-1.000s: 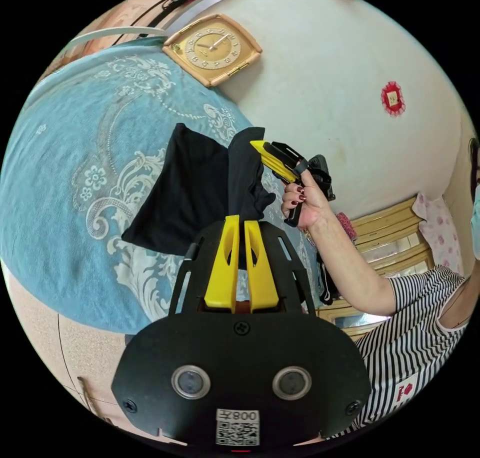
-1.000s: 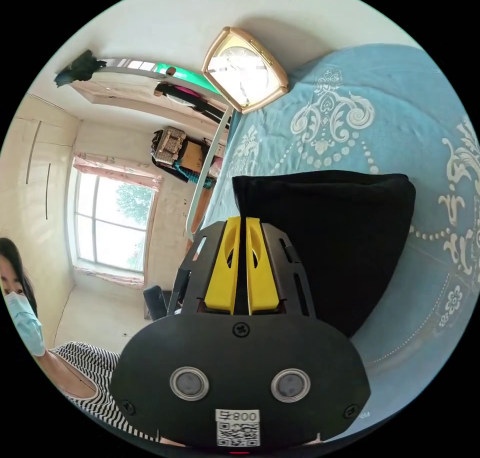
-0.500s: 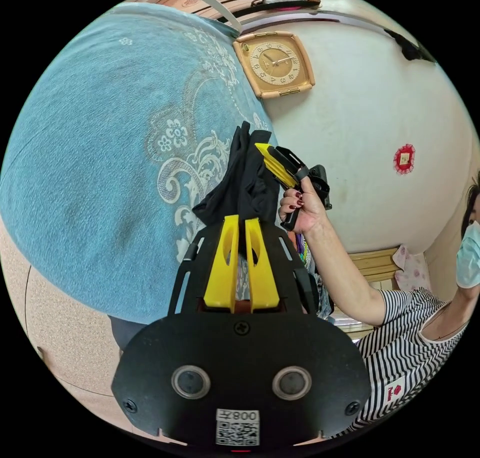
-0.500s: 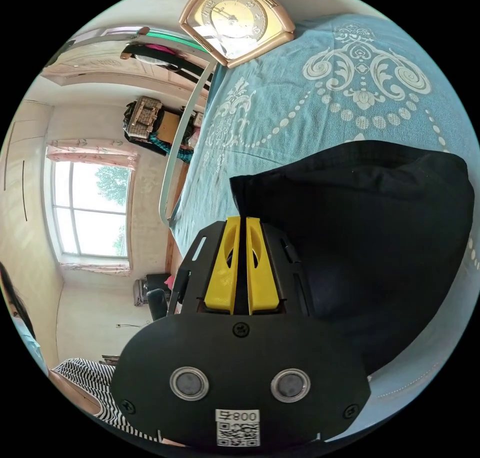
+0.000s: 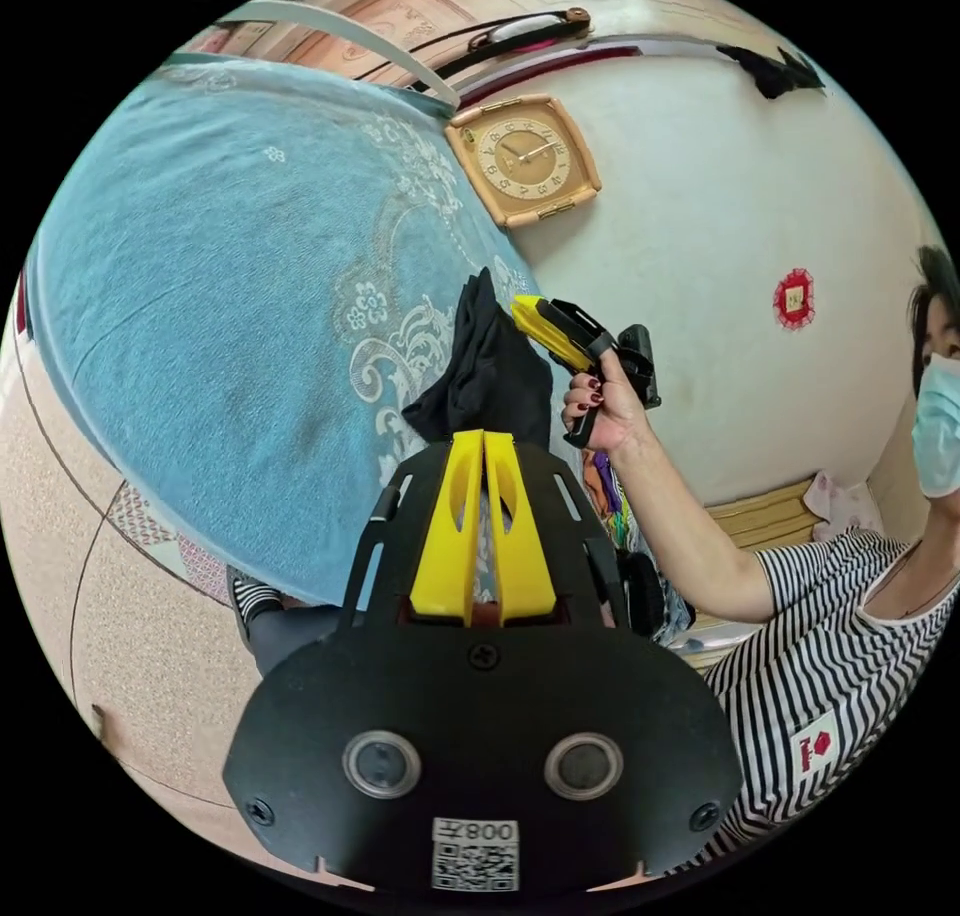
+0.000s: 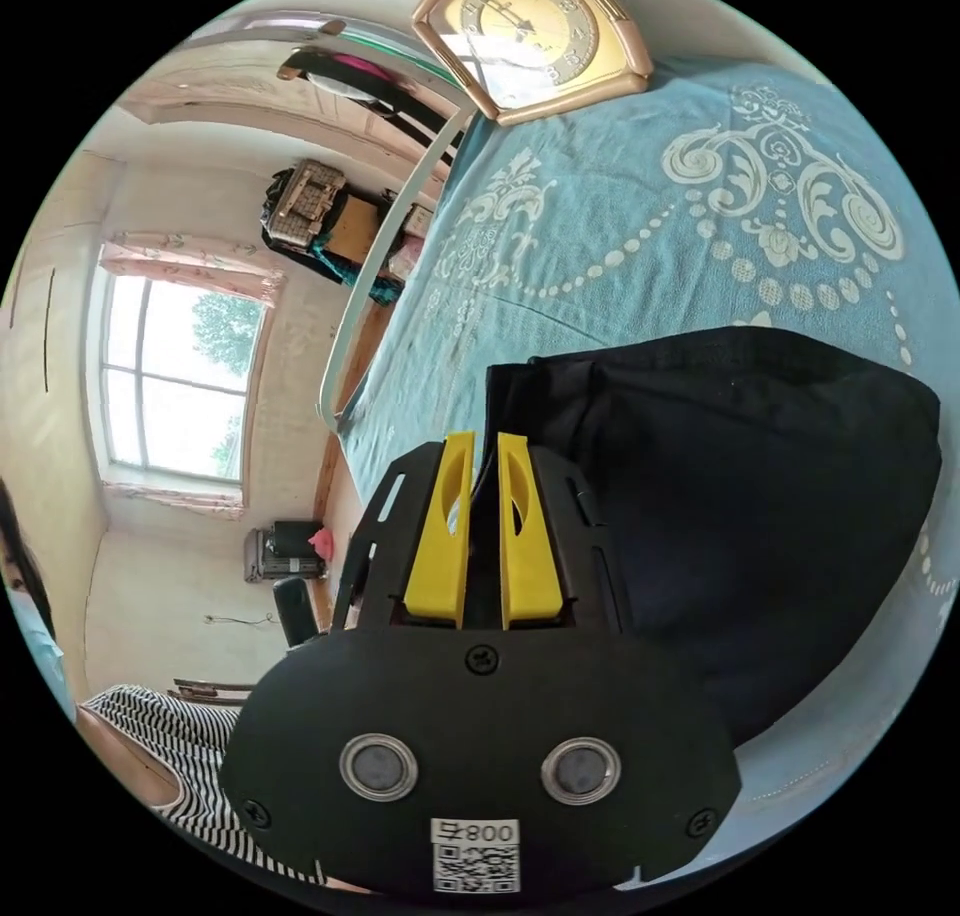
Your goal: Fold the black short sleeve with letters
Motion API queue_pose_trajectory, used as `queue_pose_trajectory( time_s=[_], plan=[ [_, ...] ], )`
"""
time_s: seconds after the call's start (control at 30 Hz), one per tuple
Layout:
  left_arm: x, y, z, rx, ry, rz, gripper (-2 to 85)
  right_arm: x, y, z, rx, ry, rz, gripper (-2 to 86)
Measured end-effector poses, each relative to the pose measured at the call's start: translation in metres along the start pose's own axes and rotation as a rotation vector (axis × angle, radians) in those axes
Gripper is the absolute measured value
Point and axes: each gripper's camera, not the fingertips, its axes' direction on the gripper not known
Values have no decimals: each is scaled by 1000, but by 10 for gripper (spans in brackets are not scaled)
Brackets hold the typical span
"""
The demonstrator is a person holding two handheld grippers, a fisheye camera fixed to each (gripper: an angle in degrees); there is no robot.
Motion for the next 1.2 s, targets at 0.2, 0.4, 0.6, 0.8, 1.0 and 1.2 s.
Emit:
queue_pose_trajectory(
  time_s=[0.2, 0.4, 0.6, 0.8, 1.0, 1.2],
  plan=[
    [5, -17, 17, -60, -113, 69, 1, 3, -9, 39, -101, 101, 12, 9],
    [-3, -13, 16, -97, -144, 18, 1, 5, -8, 49, -128, 106, 5, 4],
    [-4, -3, 9, -124, -164, 4, 2, 7, 56, -5, -73, 126, -70, 17],
    [16, 8, 10, -158, -110, 66, 2, 40, 160, -52, -57, 171, 95, 53],
    [44, 16, 36, -244, -180, 160, 3, 64, 213, -50, -88, 79, 215, 55],
    [58, 27, 49, -275, -157, 159, 13, 84, 233, -52, -112, 83, 236, 16]
  ],
)
